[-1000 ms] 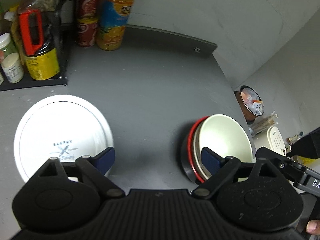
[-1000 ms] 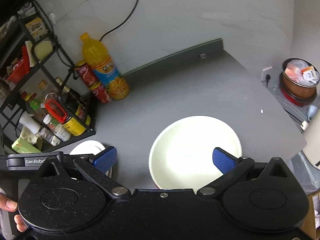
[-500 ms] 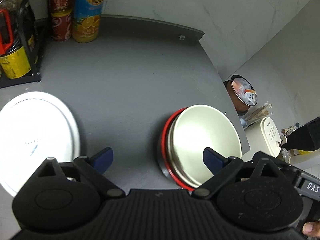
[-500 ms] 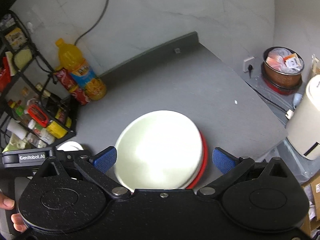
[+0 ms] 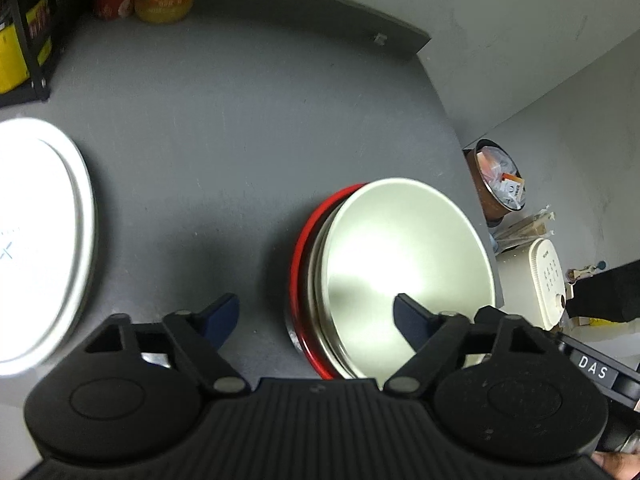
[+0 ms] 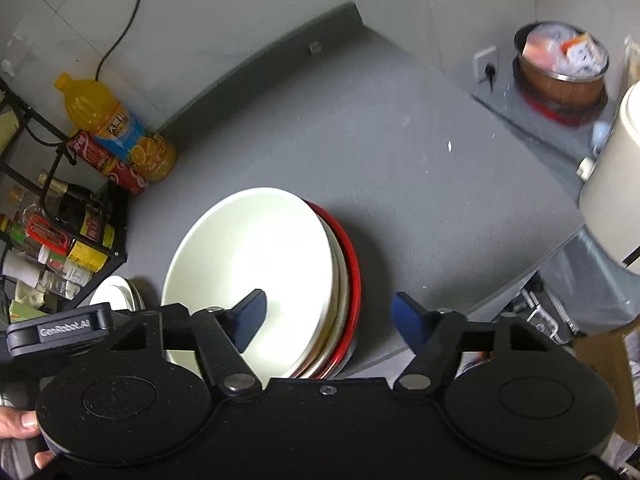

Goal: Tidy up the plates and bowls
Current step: 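Move both grippers toward the red bowl holding the cream bowls, then close both grippers on the rim of the red bowl stack, then lift the red bowl stack and carry it over the plate stack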

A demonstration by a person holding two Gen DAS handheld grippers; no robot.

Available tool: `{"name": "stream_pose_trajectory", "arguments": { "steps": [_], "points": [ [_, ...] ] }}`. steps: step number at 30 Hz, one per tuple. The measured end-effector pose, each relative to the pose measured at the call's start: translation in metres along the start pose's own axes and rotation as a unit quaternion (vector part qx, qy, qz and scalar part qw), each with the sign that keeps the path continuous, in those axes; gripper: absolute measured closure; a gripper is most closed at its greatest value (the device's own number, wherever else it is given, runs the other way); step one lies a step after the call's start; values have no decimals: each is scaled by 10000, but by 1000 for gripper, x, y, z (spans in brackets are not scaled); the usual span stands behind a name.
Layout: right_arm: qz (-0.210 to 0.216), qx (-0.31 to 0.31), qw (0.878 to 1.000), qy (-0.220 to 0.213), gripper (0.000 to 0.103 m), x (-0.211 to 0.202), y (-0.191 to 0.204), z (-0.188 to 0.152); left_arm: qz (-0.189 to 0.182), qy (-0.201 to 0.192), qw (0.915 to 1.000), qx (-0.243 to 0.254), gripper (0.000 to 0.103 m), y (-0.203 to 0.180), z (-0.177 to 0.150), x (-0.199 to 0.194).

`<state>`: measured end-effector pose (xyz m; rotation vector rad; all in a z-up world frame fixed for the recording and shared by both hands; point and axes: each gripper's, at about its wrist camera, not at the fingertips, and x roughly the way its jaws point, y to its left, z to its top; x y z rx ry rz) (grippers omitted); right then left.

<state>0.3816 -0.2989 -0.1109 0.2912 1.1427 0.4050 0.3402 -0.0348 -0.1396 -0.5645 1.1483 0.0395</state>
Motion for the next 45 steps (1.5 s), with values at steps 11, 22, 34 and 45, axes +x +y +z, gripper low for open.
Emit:
{"name": "stream_pose_trajectory", "arguments": {
  "steps": [11,22,34,45],
  "points": [
    [331,58,9971,684,60,39,-19,12,100,289,9962,-818,65,12,-5,34],
    [425,-204,9928,1099,69,64,-19,21,124,296,9920,-1219,73,15,-2,44],
    [506,-304,9914,1172,71,65,-20,25,177,296,9925,-1176,75,14,-1,46],
    [572,-364,9941,850,70,46,-9,33,4,153,9946,-1029,77,14,8,30]
  ]
}}
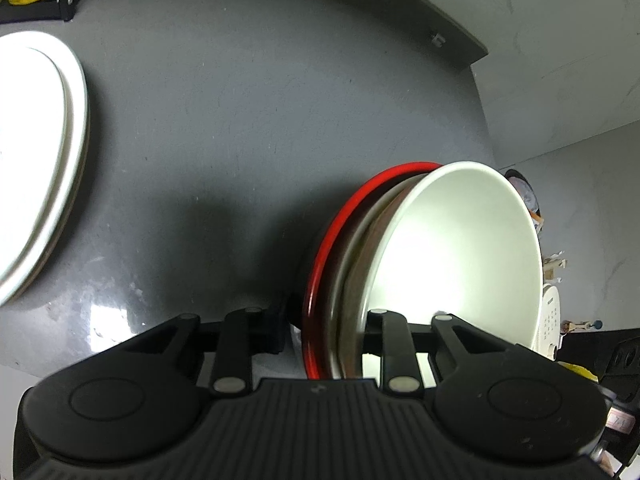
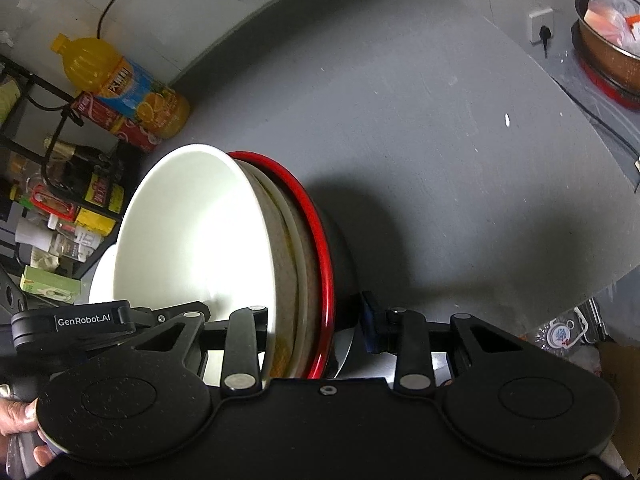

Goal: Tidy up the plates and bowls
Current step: 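Lift the red bowl stack and carry it over the plate stack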

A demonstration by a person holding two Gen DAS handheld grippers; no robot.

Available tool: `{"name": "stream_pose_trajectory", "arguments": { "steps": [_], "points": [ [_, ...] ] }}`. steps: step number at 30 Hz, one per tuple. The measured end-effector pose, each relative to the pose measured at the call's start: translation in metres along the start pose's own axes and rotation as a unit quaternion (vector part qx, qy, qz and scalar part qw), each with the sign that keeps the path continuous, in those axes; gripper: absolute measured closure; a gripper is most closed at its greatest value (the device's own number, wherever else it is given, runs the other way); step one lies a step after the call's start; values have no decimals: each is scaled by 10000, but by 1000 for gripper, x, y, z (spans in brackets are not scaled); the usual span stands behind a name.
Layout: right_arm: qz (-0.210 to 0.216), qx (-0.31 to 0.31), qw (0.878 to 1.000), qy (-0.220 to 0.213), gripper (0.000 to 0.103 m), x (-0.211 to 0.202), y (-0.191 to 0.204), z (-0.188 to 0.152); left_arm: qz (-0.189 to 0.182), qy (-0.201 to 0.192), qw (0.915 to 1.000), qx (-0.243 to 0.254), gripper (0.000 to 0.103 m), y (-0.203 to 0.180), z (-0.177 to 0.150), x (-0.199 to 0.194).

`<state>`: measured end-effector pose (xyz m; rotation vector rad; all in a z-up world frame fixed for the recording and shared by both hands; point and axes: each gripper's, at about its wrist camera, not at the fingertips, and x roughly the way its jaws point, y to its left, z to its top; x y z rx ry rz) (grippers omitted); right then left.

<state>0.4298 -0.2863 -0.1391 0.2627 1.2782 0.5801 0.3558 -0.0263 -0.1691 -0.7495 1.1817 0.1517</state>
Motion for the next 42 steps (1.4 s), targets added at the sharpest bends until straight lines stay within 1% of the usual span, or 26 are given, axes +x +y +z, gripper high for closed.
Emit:
{"name": "stream_pose_trajectory", "arguments": {
  "steps": [8,19,25,29,34,38,40,42],
  "points": [
    [50,-240,9996,-100,70,-3,28,7,-79,-199,9998,64,77,11,10,-27],
    [207,-573,9979,-222,70,7,85,13,-162,-526,9984,-95,77,48,26,-69],
    [420,-668,9963,-341,70,15,112,13,-123,-729,9973,18,77,70,38,-96],
    [512,-663,9959,-329,70,21,129,11,-22,-776,9970,29,77,81,47,-108],
    [613,-774,9946,-334,70,27,153,10,-44,-843,9964,-28,77,103,53,-124],
    [707,-833,9936,-291,70,36,173,8,17,-906,9958,-91,77,118,57,-137],
    [759,-860,9930,-270,70,39,181,7,54,-958,9954,-68,77,125,58,-143],
    [807,-929,9921,-234,70,43,190,7,83,-1079,9941,66,77,132,59,-149]
  ]
}}
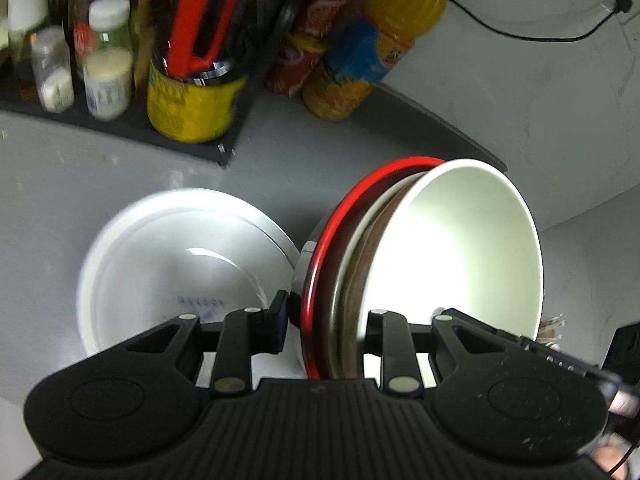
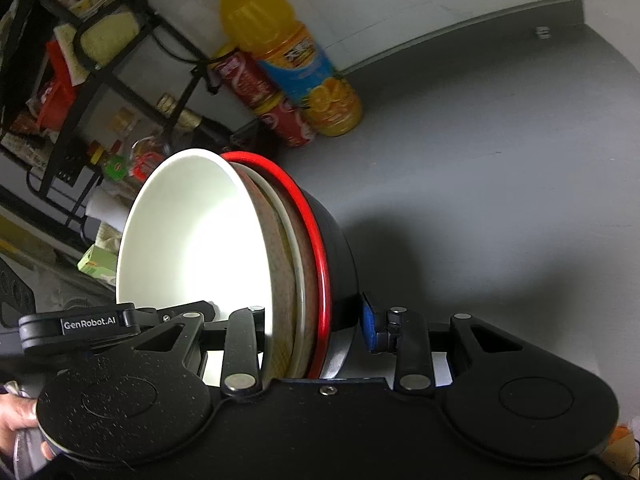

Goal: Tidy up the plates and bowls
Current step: 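Lift the red bowl stack and carry it over the plate stack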

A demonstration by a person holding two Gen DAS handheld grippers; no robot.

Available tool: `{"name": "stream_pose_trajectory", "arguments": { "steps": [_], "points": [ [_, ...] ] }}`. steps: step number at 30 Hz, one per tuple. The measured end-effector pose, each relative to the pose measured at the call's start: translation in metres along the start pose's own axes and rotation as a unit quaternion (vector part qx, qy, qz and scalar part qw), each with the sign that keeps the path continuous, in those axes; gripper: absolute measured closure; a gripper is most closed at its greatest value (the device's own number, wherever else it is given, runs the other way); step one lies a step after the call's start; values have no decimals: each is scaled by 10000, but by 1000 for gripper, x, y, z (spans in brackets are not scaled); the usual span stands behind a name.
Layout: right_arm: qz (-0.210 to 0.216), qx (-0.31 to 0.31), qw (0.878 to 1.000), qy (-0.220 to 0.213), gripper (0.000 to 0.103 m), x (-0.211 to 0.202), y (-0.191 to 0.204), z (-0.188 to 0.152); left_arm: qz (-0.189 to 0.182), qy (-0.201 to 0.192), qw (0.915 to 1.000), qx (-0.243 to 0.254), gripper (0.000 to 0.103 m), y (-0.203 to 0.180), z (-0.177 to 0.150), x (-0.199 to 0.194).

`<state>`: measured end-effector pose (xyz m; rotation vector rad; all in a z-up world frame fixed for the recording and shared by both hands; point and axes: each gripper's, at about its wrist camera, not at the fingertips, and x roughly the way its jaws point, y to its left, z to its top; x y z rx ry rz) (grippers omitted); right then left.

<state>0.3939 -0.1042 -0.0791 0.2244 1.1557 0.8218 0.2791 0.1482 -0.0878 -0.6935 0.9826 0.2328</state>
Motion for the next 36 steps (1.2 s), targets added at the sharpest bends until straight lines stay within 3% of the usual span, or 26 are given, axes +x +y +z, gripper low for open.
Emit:
{"name": "stream_pose_trajectory", "arguments": {
  "steps": [16,36],
  "points": [
    [326,-483,9978,317,70,55,50,-14,156,-375,9976,-565,77,82,-4,-20],
    [105,-448,9950,891,70,94,57,-26,385,-10,9952,-900,76,120,-11,4]
  ]
}}
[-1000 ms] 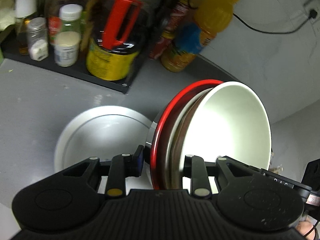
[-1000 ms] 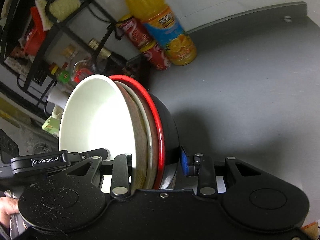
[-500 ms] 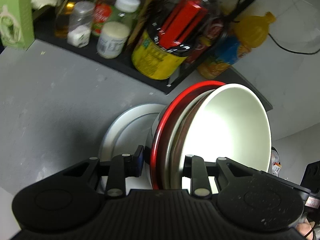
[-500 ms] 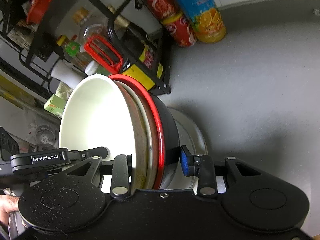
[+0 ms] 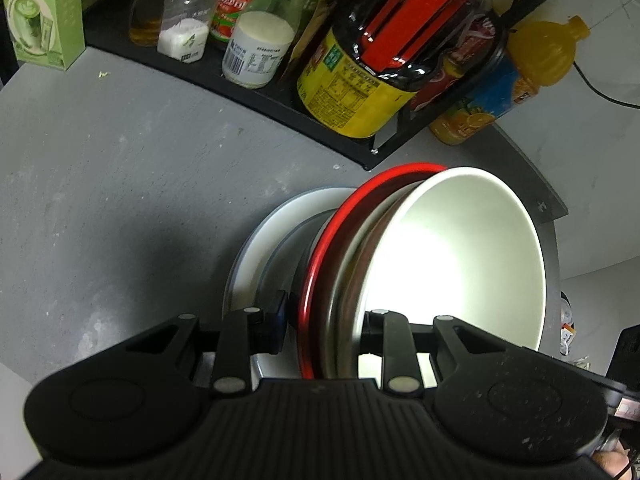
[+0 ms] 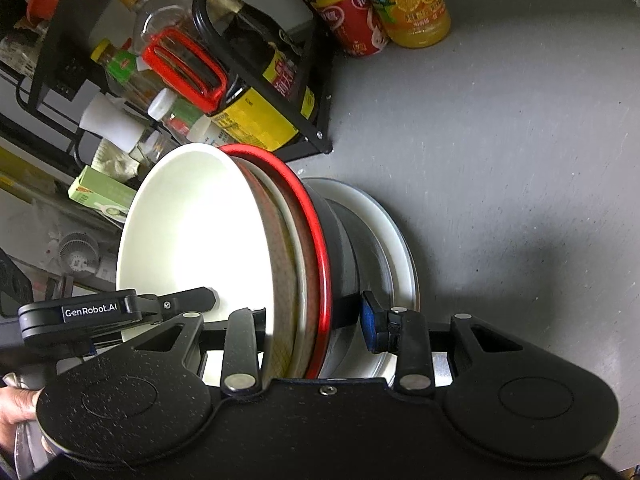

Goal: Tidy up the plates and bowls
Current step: 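Lift the red bowl stack and carry it over the plate stack, then lower the bowl stack onto the 'BAKERY' plate and open both grippers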

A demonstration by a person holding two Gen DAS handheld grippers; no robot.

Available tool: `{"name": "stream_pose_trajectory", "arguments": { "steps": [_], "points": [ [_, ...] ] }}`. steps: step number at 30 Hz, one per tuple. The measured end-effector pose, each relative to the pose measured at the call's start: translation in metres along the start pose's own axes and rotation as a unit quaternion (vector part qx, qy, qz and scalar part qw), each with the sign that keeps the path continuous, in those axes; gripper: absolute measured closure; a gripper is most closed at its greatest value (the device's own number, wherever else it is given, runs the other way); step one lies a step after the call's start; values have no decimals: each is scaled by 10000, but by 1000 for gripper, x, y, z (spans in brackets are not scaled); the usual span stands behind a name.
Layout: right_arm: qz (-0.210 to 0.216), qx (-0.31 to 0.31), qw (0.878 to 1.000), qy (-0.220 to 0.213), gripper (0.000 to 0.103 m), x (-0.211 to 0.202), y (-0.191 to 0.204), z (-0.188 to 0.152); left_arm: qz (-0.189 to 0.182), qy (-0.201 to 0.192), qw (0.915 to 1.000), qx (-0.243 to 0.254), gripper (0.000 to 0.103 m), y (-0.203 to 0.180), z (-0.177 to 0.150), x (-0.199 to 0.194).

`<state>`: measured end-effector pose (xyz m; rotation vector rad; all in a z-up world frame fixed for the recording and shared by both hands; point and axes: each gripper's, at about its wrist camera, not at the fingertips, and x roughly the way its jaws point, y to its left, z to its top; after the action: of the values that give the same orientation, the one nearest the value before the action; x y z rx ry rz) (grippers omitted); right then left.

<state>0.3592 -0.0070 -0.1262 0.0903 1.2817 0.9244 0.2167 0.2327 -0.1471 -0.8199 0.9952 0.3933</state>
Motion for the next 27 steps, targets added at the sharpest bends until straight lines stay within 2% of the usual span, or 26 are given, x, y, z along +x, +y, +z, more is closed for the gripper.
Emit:
{"name": "stream_pose_trajectory", "arguments": {
  "steps": [6,8,9,11,13,16,19,21,27],
  "points": [
    [81,25,10000,52,64,4,-3,2,33,67,10000,-44,76,2,2,4],
    [130,47,9998,114,54,5,-2,2,49,146,9999,-51,76,2,4,5],
    [135,50,9998,139,52,5,-2,2,91,195,9998,-42,73,1,5,5],
    [111,30,9998,161,44,1,1,1,188,296,9994,77,70,-4,8,4],
    [13,141,9997,212,40,-6,2,2,359,431,9984,26,63,-5,12,-3],
    [-137,160,9996,182,27,-19,8,2,392,446,9982,49,57,-6,15,-22],
    [-204,138,9997,68,25,-31,13,4,347,396,9984,183,45,-7,20,-40],
    [-269,145,9995,-43,21,-35,14,4,283,306,9987,281,42,-7,26,-45],
    [-509,322,9973,-431,21,-43,14,0,170,-11,9974,694,28,-16,38,-61]
  ]
}}
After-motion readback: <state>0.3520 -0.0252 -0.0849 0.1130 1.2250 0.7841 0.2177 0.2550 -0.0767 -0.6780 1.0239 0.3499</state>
